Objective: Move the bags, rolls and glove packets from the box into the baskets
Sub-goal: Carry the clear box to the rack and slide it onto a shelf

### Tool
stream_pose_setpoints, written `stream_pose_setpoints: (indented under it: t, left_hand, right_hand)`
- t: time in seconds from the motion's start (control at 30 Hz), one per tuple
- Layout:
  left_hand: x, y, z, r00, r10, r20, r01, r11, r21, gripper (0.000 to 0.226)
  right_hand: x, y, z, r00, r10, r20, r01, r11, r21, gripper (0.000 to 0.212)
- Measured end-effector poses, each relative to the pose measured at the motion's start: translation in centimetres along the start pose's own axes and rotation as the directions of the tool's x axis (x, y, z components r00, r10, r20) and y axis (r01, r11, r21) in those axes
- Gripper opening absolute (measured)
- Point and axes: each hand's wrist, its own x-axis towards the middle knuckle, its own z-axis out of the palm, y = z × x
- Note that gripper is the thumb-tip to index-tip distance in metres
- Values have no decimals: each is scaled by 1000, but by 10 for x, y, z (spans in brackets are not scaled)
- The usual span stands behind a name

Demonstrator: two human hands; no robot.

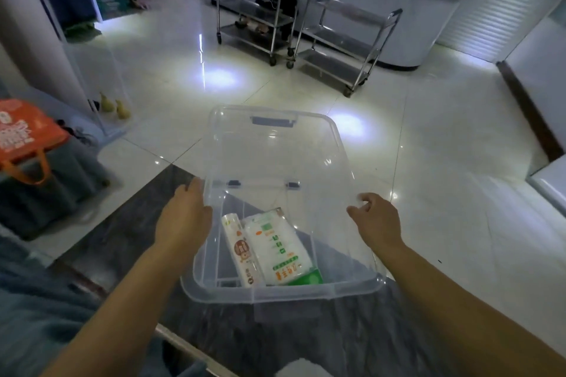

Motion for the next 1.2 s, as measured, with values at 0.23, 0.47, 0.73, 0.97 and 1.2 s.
stream_pose_setpoints:
  t: [0.23, 0.47, 0.73, 0.97, 1.2]
  left_hand:
    - [133, 3, 59, 992, -32, 125, 39, 998, -55, 41]
    - [317, 6, 98, 972, -171, 163, 180, 983, -38, 36]
    - [494, -31, 85, 918, -394, 45, 396, 908, -138, 24]
    - [686, -96, 81, 852, -524, 12, 516, 834, -197, 37]
    - [897, -137, 45, 855, -510, 92, 517, 826, -224, 46]
  right_hand:
    - [139, -20, 60, 999, 19, 40, -18, 1000, -25, 39]
    - [323, -78, 132, 989, -6, 148, 3, 1000, 25, 41]
    - [505, -220, 222, 954, -169, 249, 164, 986, 43, 40]
    - [645, -350, 335, 940, -229, 254, 222, 973, 55, 40]
    - [780, -482, 412, 952, -203, 231, 195, 979, 56, 39]
